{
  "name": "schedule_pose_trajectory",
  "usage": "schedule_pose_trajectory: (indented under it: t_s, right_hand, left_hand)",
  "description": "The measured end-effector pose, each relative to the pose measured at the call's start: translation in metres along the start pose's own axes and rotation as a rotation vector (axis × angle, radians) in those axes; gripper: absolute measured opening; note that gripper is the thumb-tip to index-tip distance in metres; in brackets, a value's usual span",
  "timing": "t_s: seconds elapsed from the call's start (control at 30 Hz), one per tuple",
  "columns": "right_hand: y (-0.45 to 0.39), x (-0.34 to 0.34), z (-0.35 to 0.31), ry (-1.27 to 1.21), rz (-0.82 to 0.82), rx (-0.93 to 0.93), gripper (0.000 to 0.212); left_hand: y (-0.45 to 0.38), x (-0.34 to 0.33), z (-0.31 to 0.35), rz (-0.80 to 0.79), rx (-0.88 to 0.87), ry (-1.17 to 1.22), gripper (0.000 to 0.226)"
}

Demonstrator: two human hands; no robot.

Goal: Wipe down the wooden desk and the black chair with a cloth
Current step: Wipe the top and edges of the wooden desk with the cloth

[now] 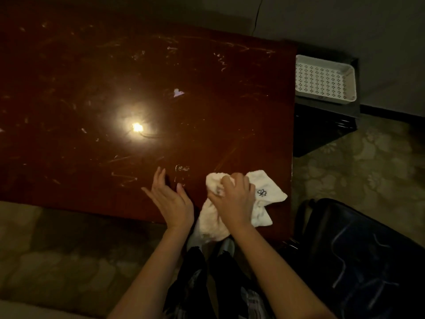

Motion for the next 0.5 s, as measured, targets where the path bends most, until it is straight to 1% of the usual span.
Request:
schedule_pose_trajectory:
  t_s: [0.13,0.23,0.33,0.4,0.43,0.5]
  right_hand:
    - [-0.040,-0.003,-0.006,0.035,0.008,0.149,0.043]
    - [-0.088,-0.009,-0.009,0.017,-0.010,0.118,0.044]
    - [-0.117,-0.010,-0.013,-0.020,-0.052,0.044,0.038]
    - [-0.098,-0.009,-0.012,-0.044,-0.107,-0.031,0.035]
    - [-0.079,-0.009,-0.014,-0.045,-0.104,-0.020,0.034]
    - [-0.034,-0.007,-0.022,-0.036,-0.076,0.095,0.041]
  left_hand:
    - [0.000,-0.008,0.006,0.000,-0.010,-0.035,0.045]
    - [0.001,-0.009,0.005,-0.006,-0.034,-0.068,0.041]
    - [-0.002,-0.008,0.007,0.003,-0.039,-0.061,0.040]
    - [-0.001,-0.006,0.008,0.005,-0.048,-0.042,0.037]
    - [-0.001,-0.005,0.008,0.013,-0.046,-0.033,0.036]
    - [-0.002,-0.005,0.007,0.005,-0.026,-0.018,0.034]
Point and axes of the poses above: each hand's wrist, its own y-axis away from the middle knuckle, its own x-axis out of the back of the hand, z = x × y, the point moved 8 cm from there along -y, towards the middle knuckle, and after that the axes turned 2 degrees about -x, right-handed, at the moved point
